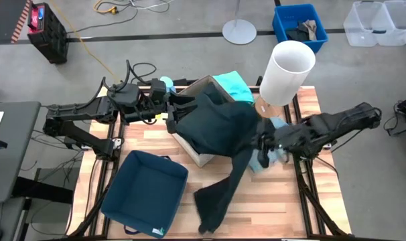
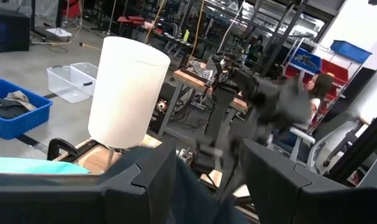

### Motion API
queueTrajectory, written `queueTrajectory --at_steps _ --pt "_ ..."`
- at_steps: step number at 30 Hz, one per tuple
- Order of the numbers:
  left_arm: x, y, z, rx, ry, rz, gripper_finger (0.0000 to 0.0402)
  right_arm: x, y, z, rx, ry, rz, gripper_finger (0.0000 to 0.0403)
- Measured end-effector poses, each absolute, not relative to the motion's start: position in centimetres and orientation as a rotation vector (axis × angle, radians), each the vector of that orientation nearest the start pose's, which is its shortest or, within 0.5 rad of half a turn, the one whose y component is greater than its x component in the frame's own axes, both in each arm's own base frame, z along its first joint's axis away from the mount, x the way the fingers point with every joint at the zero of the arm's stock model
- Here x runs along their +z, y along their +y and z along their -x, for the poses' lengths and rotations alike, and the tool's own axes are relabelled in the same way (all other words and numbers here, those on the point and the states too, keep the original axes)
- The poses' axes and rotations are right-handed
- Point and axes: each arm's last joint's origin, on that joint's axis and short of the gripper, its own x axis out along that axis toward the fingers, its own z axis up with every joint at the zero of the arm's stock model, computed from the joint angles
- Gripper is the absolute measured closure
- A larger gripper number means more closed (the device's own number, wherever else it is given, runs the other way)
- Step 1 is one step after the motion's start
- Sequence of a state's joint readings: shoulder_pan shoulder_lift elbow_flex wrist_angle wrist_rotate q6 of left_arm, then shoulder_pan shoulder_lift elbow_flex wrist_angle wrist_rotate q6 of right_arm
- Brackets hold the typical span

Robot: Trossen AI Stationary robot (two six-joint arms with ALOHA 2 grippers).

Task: Sort clothes
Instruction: Put the blue pants into the white laundry organizer

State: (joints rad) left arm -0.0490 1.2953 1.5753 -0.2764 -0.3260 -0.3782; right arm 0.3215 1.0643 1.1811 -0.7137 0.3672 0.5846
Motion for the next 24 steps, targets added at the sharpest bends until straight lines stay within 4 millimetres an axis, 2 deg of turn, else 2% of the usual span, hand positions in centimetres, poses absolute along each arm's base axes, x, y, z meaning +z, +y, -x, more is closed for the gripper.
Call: queueTrajectory --at_steps 8,12,15,20,24 --pt "48.3 -0.3 -26.2 0.292 -0.060 0.376 0.0228 44.4 2.5 -19.7 -0.250 0.213 -0.254 0.0403" --pt "48.3 -0.3 -26.2 0.292 -0.061 0.377 0.0228 46.9 0.9 -20.2 -0.310 0.059 -0.195 0.0403" --pt "48.3 -0.3 -26.2 0.292 -0.060 0.377 0.0228 47.9 -0.2 -21.1 -0.353 0.009 -0.175 0.0403" --pt "48.3 -0.3 -26.2 0.293 -0.060 0.384 0.0228 47.6 -1.1 -24.5 -0.299 0.058 -0.172 0.0403" --pt "48.3 -0.3 -26.2 0.293 -0.062 0.387 0.0228 45.0 -1.1 -28.2 -0.259 0.191 -0.160 0.0403"
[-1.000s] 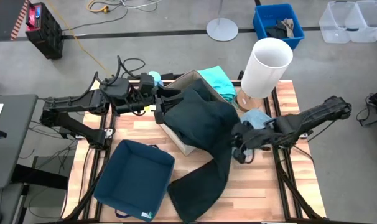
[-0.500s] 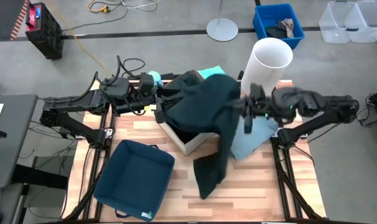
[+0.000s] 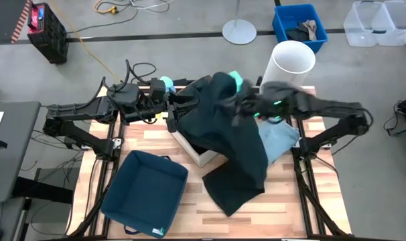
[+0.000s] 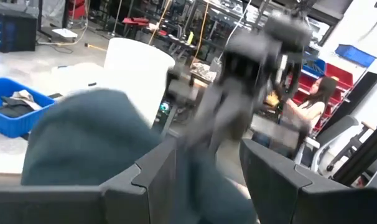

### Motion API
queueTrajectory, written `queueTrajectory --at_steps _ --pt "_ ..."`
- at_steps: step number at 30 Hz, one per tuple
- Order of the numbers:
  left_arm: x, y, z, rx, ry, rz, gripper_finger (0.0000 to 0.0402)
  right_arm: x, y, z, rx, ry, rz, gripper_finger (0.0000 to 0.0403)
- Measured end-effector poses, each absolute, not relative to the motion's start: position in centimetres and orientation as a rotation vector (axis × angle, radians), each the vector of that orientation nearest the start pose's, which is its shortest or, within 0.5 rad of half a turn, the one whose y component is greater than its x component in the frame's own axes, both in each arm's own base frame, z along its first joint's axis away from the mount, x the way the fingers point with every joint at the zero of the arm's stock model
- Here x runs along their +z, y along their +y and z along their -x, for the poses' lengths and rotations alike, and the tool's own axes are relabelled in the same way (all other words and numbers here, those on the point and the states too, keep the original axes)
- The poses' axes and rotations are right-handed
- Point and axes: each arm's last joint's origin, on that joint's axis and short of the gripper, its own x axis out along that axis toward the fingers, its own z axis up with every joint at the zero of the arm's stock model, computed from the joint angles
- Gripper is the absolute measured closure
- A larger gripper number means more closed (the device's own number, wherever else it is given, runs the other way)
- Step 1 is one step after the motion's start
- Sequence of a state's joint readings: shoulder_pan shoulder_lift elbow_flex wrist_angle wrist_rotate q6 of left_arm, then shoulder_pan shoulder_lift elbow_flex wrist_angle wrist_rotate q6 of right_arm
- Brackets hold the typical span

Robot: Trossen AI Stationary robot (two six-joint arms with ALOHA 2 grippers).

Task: Sort clothes
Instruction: Put the blue pants into the white laundry organizer

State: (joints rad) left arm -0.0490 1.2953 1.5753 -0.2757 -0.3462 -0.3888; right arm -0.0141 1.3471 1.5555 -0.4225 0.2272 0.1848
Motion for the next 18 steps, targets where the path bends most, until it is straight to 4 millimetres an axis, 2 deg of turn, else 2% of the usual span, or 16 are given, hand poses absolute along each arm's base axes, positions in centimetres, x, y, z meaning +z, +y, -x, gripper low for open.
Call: queueTrajectory --at_steps 6,11,14,18 --pt "48.3 -0.3 -26.2 0.293 -0.060 0.399 0.0228 39.4 -2.2 -33.1 -0.290 0.447 -0.174 0.0398" --pt "48.3 -0.3 -26.2 0.294 -0.060 0.398 0.0228 35.5 -3.5 -35.5 -0.318 0.607 -0.265 0.0354" --pt "48.3 -0.3 -26.2 0.294 -0.059 0.401 0.0228 34.6 -4.0 -36.2 -0.297 0.632 -0.291 0.0305" --pt "48.2 -0.3 -26.2 0.296 -0.051 0.401 0.0228 35.3 -4.1 -36.0 -0.252 0.590 -0.322 0.0225"
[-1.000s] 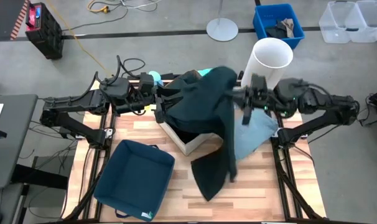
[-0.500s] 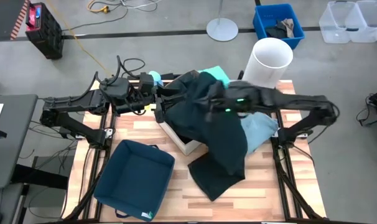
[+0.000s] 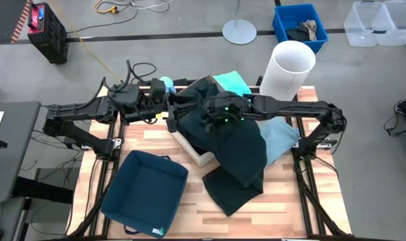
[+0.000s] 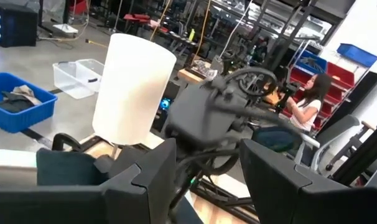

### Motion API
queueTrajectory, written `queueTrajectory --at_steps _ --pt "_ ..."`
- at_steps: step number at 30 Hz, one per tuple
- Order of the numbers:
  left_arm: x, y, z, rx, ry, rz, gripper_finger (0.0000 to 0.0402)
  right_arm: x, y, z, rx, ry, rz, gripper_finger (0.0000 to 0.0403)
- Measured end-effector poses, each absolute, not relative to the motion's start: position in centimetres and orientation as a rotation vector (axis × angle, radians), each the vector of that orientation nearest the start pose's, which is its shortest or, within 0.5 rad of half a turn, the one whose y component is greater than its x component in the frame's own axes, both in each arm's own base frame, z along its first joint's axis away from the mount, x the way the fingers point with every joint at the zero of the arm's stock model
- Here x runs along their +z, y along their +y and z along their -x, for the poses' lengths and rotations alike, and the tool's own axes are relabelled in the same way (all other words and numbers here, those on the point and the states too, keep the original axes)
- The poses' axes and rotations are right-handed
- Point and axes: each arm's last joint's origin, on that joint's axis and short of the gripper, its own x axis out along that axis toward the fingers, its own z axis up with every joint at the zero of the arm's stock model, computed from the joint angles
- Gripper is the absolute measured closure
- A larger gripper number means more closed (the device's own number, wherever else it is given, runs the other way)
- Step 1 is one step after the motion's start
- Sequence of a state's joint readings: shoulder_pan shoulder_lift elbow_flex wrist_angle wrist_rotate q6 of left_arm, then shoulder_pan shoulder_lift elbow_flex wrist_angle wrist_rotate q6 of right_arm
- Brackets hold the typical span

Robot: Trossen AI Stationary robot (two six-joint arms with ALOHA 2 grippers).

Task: Sort clothes
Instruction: Put the blue pants into the white laundry organizer

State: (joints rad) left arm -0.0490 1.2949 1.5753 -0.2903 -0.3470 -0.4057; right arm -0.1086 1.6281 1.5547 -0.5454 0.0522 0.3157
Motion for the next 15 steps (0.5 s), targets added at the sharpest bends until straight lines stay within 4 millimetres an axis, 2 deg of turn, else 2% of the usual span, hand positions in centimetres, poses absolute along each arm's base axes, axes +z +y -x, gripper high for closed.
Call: queueTrajectory --at_steps 3,5,8,11,15 --pt "48.1 -0.3 -26.2 0.298 -0.041 0.404 0.0228 37.2 -3.8 -34.9 -0.229 0.511 -0.299 0.0174" --pt "48.1 -0.3 -26.2 0.298 -0.039 0.405 0.0228 39.2 -3.4 -33.8 -0.208 0.423 -0.287 0.0154" --pt "48.1 -0.3 -26.2 0.298 -0.039 0.404 0.0228 41.8 -3.3 -31.9 -0.191 0.301 -0.284 0.0146" --pt "48.1 -0.3 -26.2 0.298 -0.039 0.404 0.0228 43.6 -3.0 -29.7 -0.186 0.245 -0.283 0.0148" --pt "48.1 -0.3 -26.2 0.299 -0.040 0.404 0.0228 44.1 -2.1 -26.1 -0.260 0.357 -0.268 0.0152"
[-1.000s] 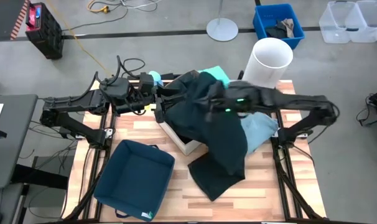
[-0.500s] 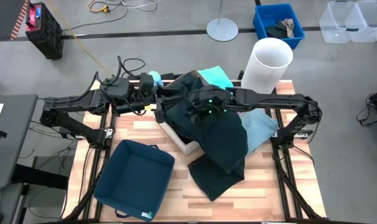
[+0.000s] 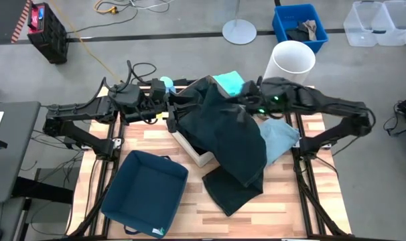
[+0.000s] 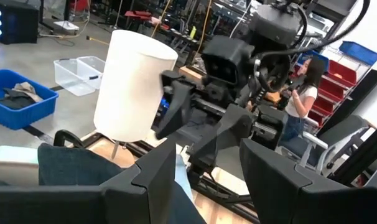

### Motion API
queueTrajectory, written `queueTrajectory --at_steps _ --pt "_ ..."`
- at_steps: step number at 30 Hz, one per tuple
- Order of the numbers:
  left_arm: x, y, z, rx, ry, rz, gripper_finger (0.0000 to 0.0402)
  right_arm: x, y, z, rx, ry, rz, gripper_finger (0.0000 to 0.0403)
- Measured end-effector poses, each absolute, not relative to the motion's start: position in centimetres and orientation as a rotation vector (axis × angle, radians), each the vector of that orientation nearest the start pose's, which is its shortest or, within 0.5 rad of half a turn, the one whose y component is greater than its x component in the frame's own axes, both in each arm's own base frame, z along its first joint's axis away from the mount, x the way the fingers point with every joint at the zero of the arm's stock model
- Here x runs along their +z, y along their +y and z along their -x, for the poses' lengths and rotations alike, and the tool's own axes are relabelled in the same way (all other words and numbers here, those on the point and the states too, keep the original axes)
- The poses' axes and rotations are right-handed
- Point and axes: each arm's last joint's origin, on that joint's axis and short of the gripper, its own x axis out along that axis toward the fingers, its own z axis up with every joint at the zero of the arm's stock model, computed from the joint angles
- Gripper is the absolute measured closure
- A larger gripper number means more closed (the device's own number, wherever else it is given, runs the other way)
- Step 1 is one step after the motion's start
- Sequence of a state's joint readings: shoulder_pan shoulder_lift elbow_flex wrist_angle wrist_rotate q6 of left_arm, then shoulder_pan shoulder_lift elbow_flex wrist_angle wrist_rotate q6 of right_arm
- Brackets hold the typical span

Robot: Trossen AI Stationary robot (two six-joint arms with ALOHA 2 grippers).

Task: Sort clothes
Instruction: Put the blue pants into the white laundry organizer

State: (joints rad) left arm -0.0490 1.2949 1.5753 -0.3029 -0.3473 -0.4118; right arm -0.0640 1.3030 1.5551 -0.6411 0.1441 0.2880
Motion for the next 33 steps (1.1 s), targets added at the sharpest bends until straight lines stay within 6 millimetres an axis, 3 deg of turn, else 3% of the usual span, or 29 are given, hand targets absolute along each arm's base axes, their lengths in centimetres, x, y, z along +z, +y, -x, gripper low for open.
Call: queueTrajectory --at_steps 9,20,29,33 --pt "48.0 -0.3 -26.2 0.300 -0.032 0.392 0.0228 42.9 -0.2 -20.1 -0.306 0.664 -0.261 0.0154" --pt "48.0 -0.2 -26.2 0.305 -0.031 0.380 0.0228 36.0 1.2 -17.5 -0.326 0.919 -0.291 0.0154" --pt "48.0 -0.2 -26.2 0.305 -0.030 0.379 0.0228 30.6 1.1 -16.7 -0.362 0.938 -0.320 0.0153" --pt "48.0 -0.2 -26.2 0.305 -0.031 0.387 0.0228 28.3 0.5 -16.6 -0.491 0.957 -0.317 0.0153"
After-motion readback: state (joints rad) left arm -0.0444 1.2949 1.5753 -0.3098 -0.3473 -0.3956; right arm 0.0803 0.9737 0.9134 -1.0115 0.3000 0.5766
